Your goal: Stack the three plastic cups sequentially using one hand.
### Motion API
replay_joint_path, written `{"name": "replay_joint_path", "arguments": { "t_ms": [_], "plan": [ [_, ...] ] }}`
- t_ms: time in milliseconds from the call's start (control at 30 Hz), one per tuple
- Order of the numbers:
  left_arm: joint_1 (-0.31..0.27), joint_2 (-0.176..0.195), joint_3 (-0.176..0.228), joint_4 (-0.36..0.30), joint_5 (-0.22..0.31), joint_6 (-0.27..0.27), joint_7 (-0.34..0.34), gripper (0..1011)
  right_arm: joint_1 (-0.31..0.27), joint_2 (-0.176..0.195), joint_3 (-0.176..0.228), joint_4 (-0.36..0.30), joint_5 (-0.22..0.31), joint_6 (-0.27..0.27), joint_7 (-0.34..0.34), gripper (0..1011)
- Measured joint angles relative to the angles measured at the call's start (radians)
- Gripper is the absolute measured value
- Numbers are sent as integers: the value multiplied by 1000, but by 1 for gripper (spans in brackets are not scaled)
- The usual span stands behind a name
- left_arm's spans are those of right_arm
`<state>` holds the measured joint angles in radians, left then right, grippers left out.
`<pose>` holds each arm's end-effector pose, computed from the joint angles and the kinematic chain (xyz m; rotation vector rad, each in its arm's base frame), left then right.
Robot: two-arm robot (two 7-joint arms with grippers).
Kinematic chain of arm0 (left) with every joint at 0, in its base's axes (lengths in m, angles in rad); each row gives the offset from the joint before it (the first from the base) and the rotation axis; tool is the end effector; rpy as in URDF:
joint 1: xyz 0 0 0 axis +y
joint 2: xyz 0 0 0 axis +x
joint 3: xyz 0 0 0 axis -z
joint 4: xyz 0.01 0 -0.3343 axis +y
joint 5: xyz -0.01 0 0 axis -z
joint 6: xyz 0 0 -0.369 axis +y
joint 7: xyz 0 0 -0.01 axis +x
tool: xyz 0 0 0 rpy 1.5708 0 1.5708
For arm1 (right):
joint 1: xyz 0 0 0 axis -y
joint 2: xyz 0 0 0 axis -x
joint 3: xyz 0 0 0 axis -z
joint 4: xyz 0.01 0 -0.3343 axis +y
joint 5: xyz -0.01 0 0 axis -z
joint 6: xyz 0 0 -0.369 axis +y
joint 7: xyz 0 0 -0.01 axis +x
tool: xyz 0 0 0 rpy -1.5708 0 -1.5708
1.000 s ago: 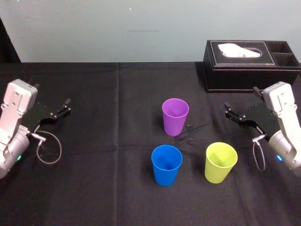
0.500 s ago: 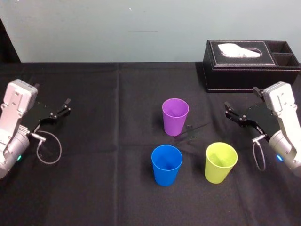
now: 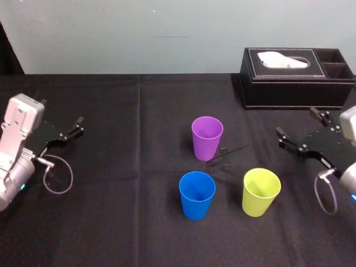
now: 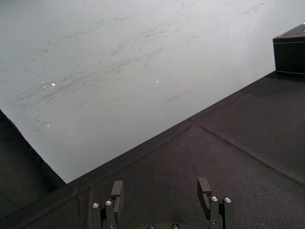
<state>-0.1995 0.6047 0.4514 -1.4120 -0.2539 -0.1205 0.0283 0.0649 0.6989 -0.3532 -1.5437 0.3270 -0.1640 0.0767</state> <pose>0.4222 0.0919 -0.3495 0.3045 -0.2850 1.2480 0.3870 -0.1246 -0.3320 -0.2573 -0.2767 -1.1637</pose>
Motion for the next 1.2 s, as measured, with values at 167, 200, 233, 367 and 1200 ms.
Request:
{"name": "replay_joint_path", "arguments": {
  "t_ms": [167, 200, 233, 367, 1200],
  "plan": [
    [0, 0, 0, 0, 0, 0, 0, 1011, -74, 58, 55, -57, 80, -4, 74, 1003],
    [0, 0, 0, 0, 0, 0, 0, 1011, -97, 75, 71, -73, 106, -7, 99, 1003],
    [0, 0, 0, 0, 0, 0, 0, 1011, -109, 84, 79, -82, 117, -7, 111, 1003],
    [0, 0, 0, 0, 0, 0, 0, 1011, -160, 125, 111, -117, 170, -7, 173, 1003],
    [0, 0, 0, 0, 0, 0, 0, 1011, -322, 202, 161, -173, 227, -45, 425, 1003]
  ]
}}
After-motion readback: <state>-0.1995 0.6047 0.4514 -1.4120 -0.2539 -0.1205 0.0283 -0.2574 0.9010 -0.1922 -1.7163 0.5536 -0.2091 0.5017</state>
